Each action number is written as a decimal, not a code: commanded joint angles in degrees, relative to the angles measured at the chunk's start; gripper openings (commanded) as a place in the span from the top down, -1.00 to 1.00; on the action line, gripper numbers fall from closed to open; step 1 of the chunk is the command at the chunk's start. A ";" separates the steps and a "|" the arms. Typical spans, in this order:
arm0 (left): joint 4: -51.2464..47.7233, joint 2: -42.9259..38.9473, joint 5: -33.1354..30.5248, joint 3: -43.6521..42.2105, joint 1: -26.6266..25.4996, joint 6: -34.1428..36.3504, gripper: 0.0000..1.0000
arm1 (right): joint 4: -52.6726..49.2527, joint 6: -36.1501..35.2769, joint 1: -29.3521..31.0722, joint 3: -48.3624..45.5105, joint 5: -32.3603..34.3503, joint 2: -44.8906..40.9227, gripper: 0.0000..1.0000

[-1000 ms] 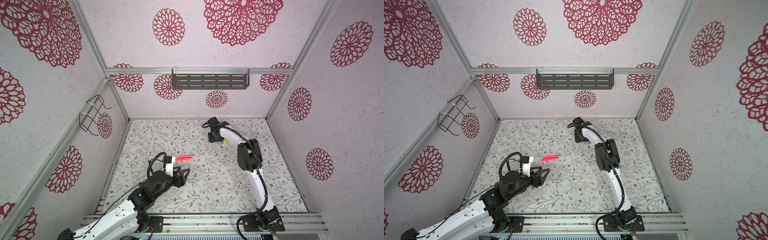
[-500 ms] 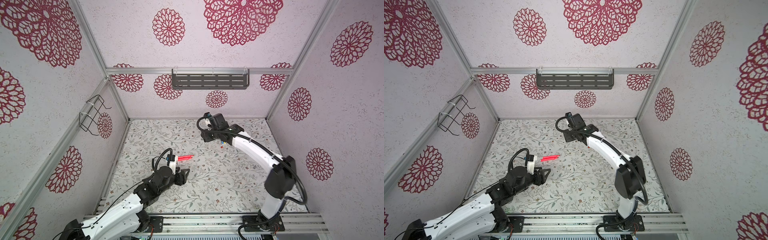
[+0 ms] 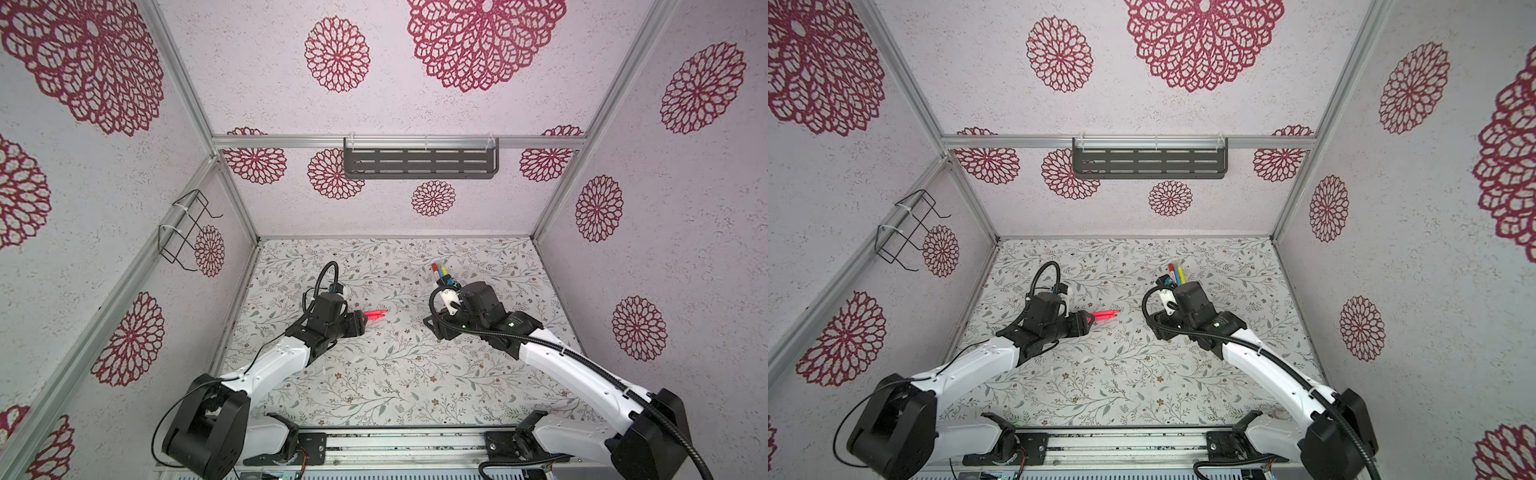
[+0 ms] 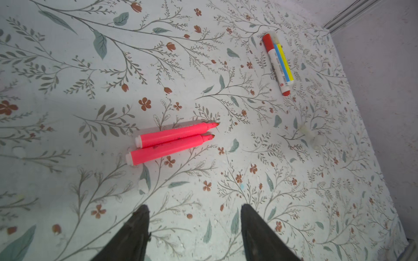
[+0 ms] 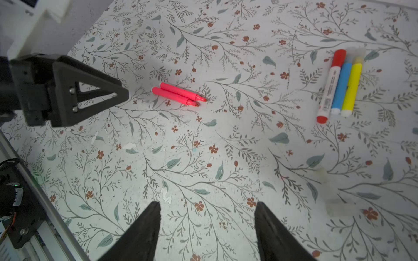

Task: Insert the pens into the pen caps
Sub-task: 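Move left gripper over the pink markers while right arm draws back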

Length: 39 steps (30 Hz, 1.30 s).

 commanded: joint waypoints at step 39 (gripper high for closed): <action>-1.21 23.39 6.21 13.36 3.97 5.71 -0.29 | 3.73 6.63 0.32 -9.01 2.45 -14.76 -0.33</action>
